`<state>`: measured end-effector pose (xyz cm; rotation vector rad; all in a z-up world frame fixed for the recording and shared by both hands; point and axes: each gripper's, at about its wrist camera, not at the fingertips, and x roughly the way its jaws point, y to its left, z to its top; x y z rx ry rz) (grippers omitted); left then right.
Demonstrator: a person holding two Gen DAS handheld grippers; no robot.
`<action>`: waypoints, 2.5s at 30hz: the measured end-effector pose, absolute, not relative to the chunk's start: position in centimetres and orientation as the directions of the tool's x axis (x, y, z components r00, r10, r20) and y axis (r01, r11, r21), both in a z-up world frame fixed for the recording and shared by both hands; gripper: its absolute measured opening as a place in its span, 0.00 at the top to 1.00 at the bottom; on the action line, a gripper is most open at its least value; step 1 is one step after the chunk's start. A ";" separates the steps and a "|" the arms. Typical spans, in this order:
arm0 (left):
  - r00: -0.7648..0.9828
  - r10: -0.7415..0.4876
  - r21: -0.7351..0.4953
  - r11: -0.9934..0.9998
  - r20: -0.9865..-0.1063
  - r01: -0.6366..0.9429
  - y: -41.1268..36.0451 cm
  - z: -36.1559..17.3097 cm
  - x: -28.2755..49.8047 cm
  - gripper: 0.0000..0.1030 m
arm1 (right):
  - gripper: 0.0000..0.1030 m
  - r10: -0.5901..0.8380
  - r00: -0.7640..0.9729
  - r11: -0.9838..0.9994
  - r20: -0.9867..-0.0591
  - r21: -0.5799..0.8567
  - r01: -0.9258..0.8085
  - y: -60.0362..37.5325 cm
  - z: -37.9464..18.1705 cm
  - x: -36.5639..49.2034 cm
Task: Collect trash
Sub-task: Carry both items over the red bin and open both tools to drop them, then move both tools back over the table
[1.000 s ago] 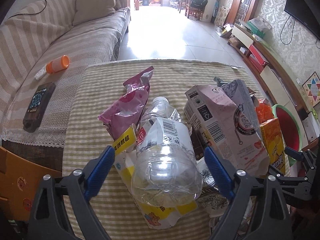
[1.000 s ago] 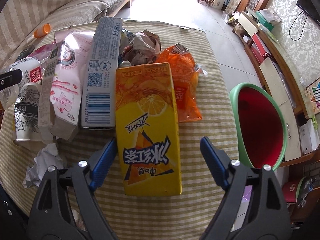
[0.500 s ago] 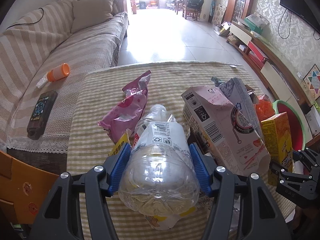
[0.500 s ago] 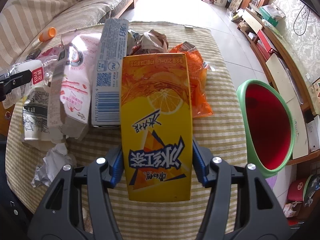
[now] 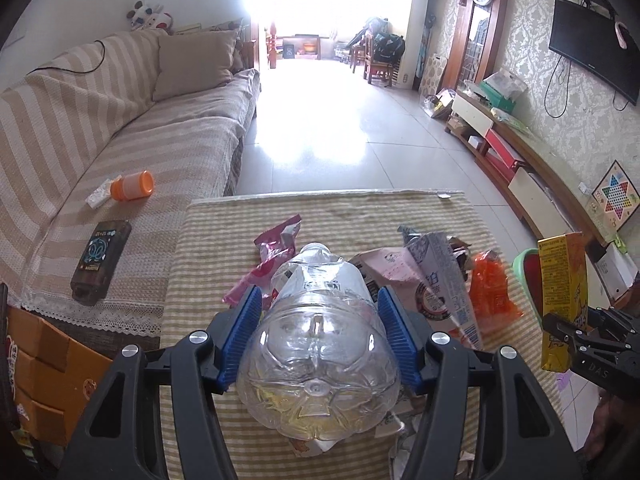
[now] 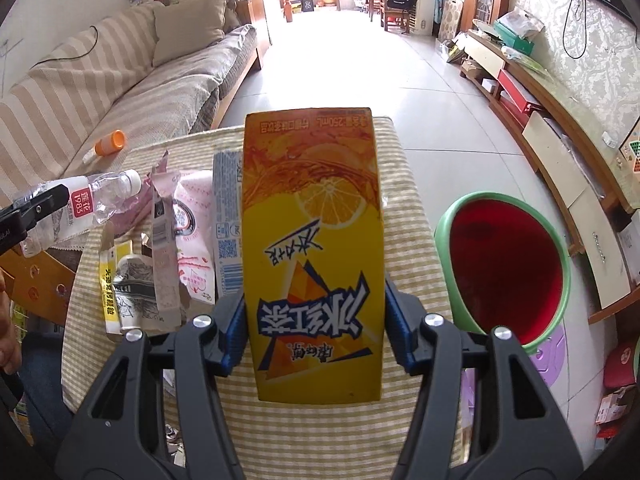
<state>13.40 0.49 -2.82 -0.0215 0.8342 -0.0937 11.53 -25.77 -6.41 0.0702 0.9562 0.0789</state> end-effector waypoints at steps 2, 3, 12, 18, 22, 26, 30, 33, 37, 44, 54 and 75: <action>0.681 -0.115 -0.058 0.993 -0.723 0.106 -0.8 -1.7 13.5 0.44 | 0.46 0.094 0.588 0.995 -0.803 0.099 -0.025 -26.7 -5.3 11.5; 0.684 -0.131 -0.063 0.990 -0.717 0.123 -1.6 -1.2 13.6 0.44 | 0.46 0.091 0.594 0.995 -0.800 0.102 -0.015 -27.4 -4.8 11.5; 0.675 -0.326 -0.093 0.929 -0.662 0.358 -13.2 1.6 15.0 0.45 | 0.46 -0.004 0.642 0.990 -0.767 0.086 0.109 -35.4 -1.7 11.8; 0.605 -0.456 -0.130 0.854 -0.653 0.503 -22.1 1.8 16.0 0.45 | 0.46 -0.039 0.637 0.975 -0.770 0.111 0.193 -41.5 -1.2 12.5; 0.562 -0.510 -0.138 0.807 -0.651 0.574 -27.4 1.5 16.4 0.46 | 0.46 -0.054 0.621 0.965 -0.782 0.119 0.233 -45.0 -1.6 12.7; 0.527 -0.547 -0.142 0.769 -0.651 0.623 -31.9 1.3 17.1 0.46 | 0.46 -0.068 0.605 0.951 -0.793 0.132 0.280 -47.3 -2.5 12.7; 0.494 -0.572 -0.158 0.743 -0.654 0.651 -35.4 0.8 18.1 0.46 | 0.46 -0.087 0.581 0.939 -0.809 0.128 0.319 -49.0 -3.4 12.7; 0.473 -0.582 -0.176 0.734 -0.662 0.656 -37.1 0.2 18.9 0.45 | 0.46 -0.107 0.551 0.932 -0.828 0.110 0.346 -49.9 -4.6 12.8; 0.463 -0.581 -0.178 0.731 -0.670 0.659 -38.8 -0.5 19.6 0.45 | 0.46 -0.087 0.529 0.921 -0.844 0.134 0.365 -50.5 -5.6 13.0; 0.466 -0.588 -0.221 0.746 -0.661 0.628 -38.8 -0.8 20.5 0.33 | 0.43 -0.103 0.515 0.915 -0.851 0.122 0.385 -50.5 -5.7 13.3; 0.506 -0.578 -0.249 0.779 -0.640 0.575 -36.5 0.1 20.8 0.09 | 0.20 -0.128 0.558 0.914 -0.820 0.120 0.386 -49.9 -4.0 13.2; 0.633 -0.480 -0.193 0.862 -0.608 0.468 -23.8 4.7 16.3 0.08 | 0.13 -0.067 0.650 0.962 -0.757 0.125 0.244 -42.9 -0.8 13.0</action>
